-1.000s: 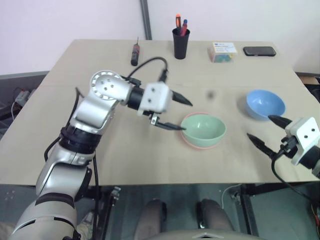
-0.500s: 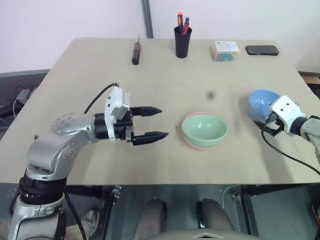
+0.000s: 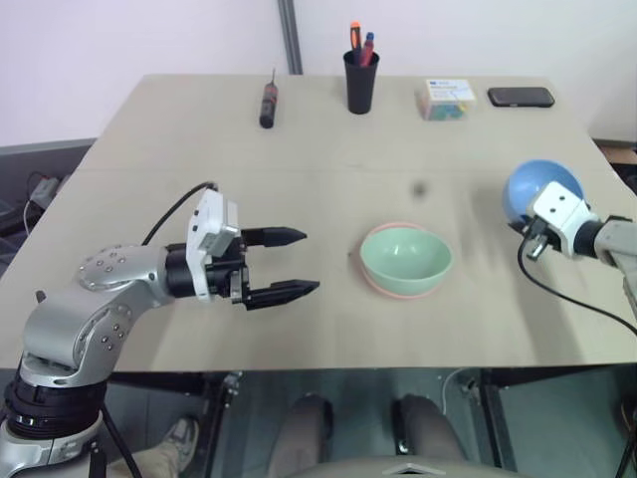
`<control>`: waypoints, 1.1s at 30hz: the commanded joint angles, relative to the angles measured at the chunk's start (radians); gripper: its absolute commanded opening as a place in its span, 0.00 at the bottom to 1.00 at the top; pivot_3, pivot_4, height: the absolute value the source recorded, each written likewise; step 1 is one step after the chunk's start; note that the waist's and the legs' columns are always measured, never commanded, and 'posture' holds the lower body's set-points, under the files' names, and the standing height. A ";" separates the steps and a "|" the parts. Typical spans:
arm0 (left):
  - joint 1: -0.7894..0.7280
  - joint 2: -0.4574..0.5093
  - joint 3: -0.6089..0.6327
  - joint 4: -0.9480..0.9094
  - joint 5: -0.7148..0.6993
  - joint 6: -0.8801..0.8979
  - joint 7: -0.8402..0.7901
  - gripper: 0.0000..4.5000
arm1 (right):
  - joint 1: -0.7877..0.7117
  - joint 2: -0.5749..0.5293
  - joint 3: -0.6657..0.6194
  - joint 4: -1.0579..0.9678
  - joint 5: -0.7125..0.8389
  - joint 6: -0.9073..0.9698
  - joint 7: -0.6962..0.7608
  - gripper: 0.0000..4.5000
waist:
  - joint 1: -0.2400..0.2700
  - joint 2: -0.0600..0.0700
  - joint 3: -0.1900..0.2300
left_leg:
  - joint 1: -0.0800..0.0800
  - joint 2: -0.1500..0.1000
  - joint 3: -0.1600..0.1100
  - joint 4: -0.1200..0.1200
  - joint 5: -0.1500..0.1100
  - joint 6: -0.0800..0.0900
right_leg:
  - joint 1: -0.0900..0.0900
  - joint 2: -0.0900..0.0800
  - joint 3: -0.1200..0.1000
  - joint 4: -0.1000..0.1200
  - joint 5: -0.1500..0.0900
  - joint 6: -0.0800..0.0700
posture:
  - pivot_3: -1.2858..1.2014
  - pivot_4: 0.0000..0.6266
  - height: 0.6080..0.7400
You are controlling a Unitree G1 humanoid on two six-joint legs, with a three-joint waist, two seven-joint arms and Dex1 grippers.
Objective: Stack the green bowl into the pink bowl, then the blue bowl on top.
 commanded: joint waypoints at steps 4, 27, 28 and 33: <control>0.050 0.004 -0.001 0.074 0.099 -0.129 -0.029 1.00 | -0.044 -0.032 -0.144 -0.605 0.442 0.408 0.002 0.00 | 0.007 0.000 0.000 | -0.010 0.003 -0.003 0.000 0.000 0.000 | -0.010 0.002 -0.003 0.001 0.000 0.000 | 0.52 0.24 1.00; 0.046 -0.055 -0.007 0.022 0.091 -0.120 0.067 1.00 | 0.084 0.088 -0.088 -0.713 0.535 0.450 -0.167 0.99 | 0.004 -0.008 0.000 | -0.012 0.000 -0.002 0.001 -0.001 0.001 | -0.009 -0.001 -0.003 -0.002 0.000 0.000 | 0.52 0.24 1.00; 0.046 -0.058 -0.008 0.020 0.090 -0.118 0.070 1.00 | 0.087 0.095 -0.106 -0.714 0.557 0.457 -0.176 0.99 | 0.004 -0.008 0.000 | -0.012 0.000 -0.002 0.001 -0.001 0.001 | -0.009 -0.001 -0.003 -0.002 0.000 0.000 | 0.52 0.24 1.00; 0.065 -0.079 -0.005 -0.005 0.115 -0.142 0.120 1.00 | 0.175 0.120 -0.243 -0.728 0.592 0.429 -0.236 0.99 | 0.007 -0.008 0.000 | -0.012 0.000 -0.002 0.001 -0.001 0.001 | -0.009 -0.001 -0.003 -0.002 0.000 0.000 | 0.52 0.24 1.00</control>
